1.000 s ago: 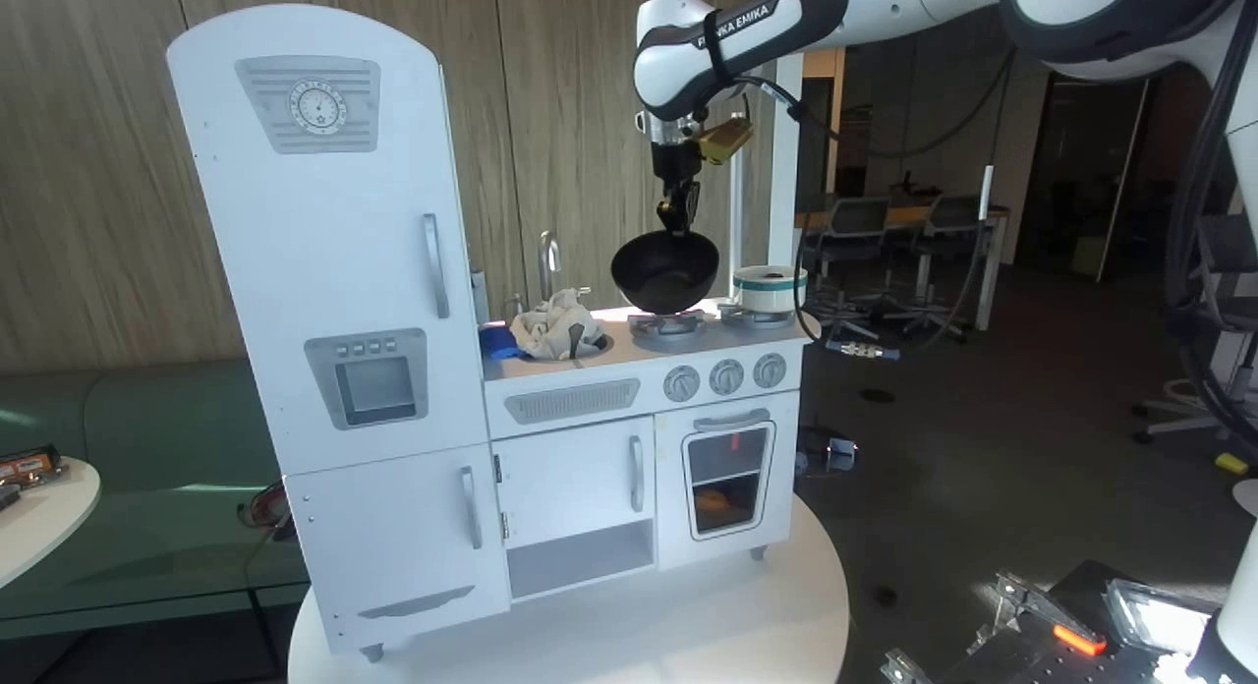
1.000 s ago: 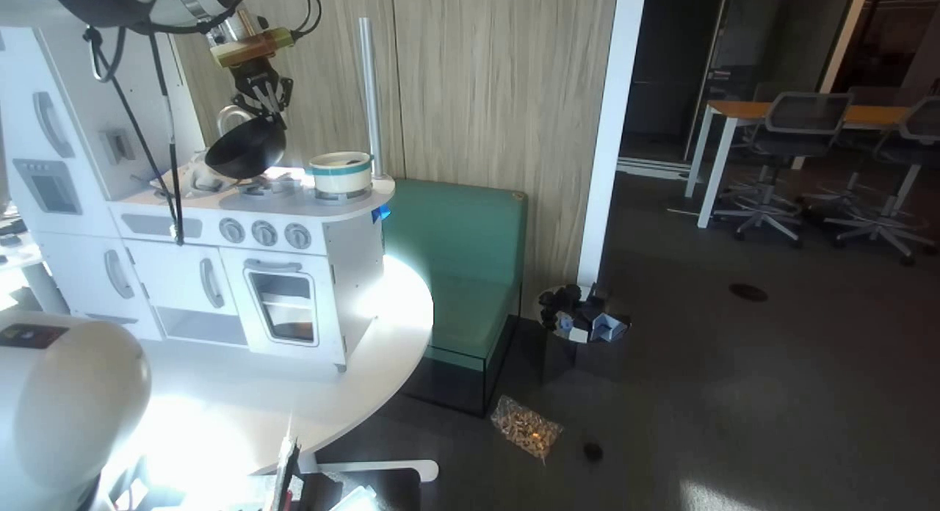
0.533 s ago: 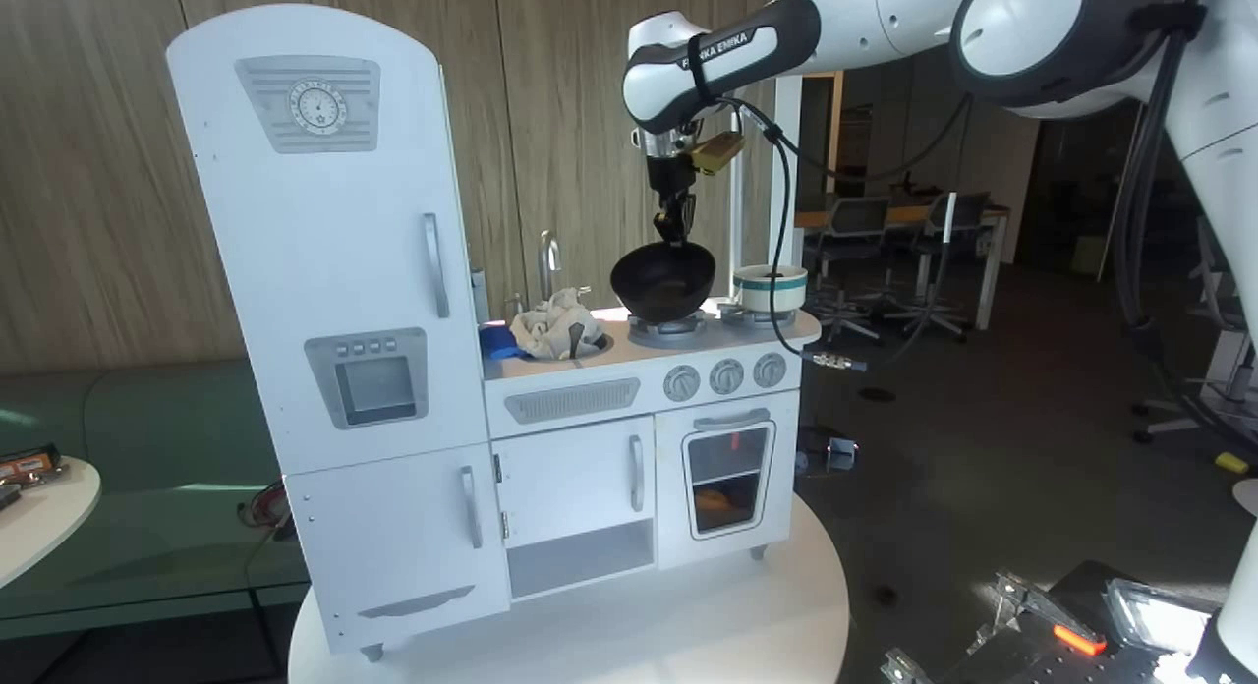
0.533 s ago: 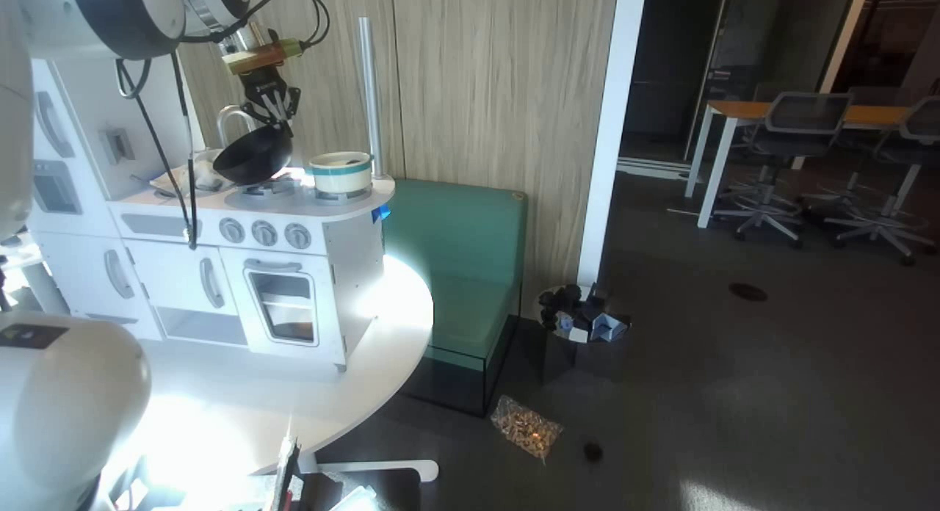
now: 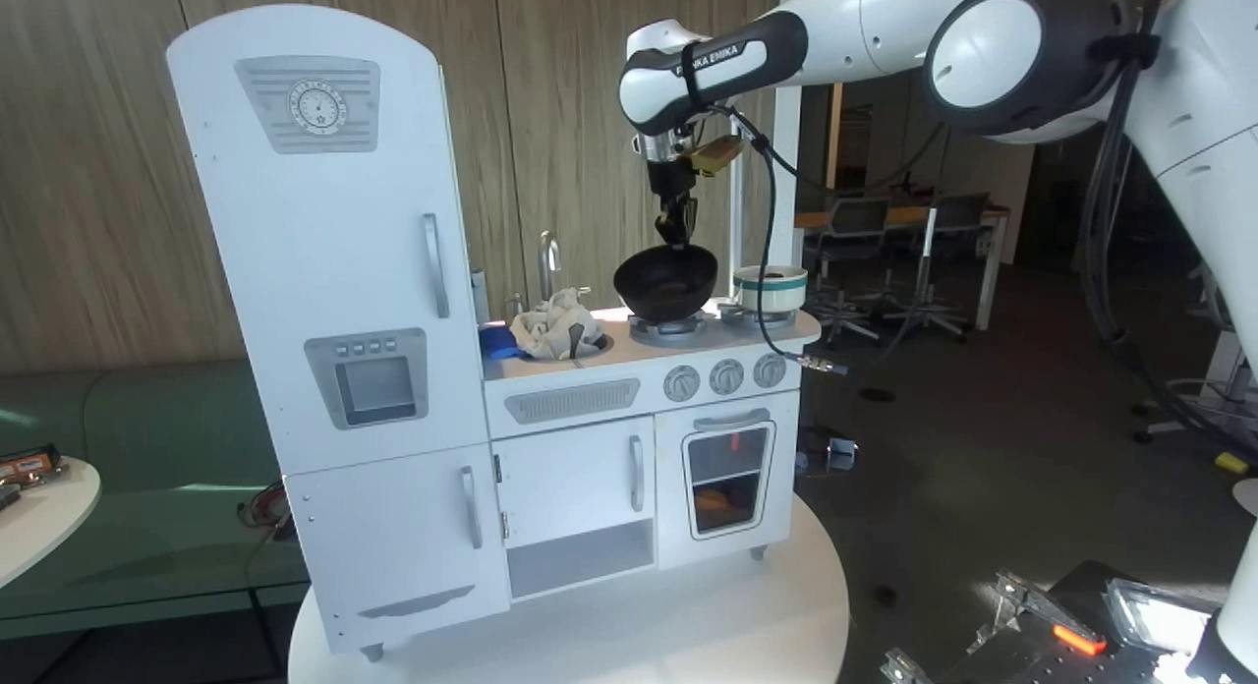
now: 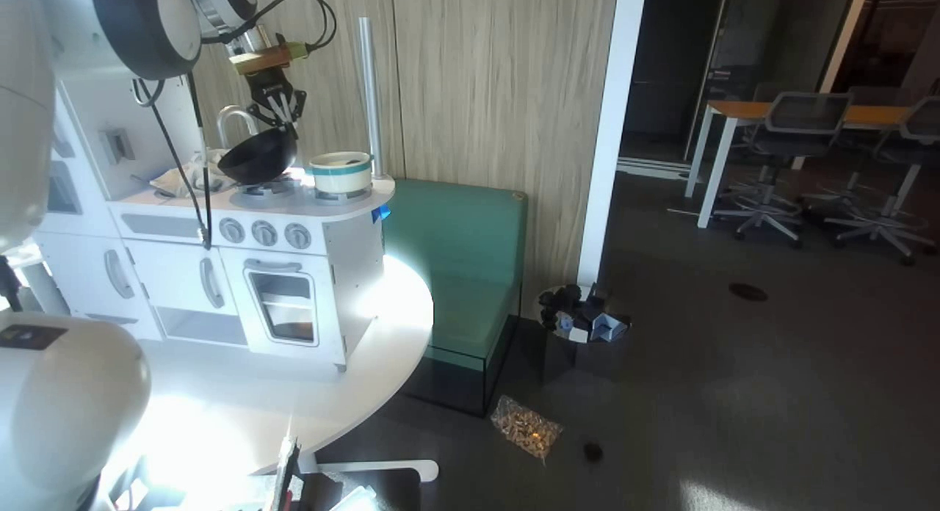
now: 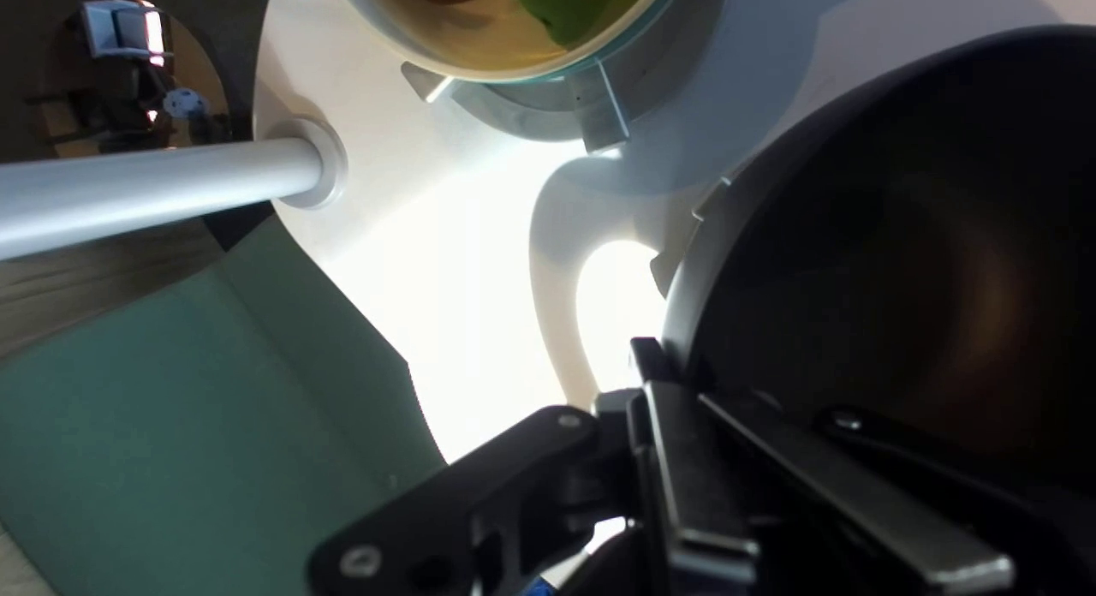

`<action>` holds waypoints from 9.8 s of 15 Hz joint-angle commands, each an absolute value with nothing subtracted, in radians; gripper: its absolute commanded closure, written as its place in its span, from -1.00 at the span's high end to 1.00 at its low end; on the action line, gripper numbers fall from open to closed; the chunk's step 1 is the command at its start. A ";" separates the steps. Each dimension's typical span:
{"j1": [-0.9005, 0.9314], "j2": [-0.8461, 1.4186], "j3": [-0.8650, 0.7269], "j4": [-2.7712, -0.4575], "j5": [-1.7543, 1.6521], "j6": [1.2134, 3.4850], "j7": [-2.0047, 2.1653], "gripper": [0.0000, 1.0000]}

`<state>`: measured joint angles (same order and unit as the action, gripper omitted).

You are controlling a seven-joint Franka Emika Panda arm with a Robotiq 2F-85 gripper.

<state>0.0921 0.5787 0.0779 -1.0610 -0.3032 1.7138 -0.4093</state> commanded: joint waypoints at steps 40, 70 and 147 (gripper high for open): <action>0.183 0.333 0.258 -1.402 -0.292 1.610 -0.718 1.00; 0.244 0.267 0.275 -1.711 -0.142 2.114 -0.943 1.00; -0.003 -0.288 0.114 -2.012 -0.300 2.427 0.123 -0.94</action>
<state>0.0038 -0.2843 0.1179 -1.9930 -0.2966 2.3887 0.0802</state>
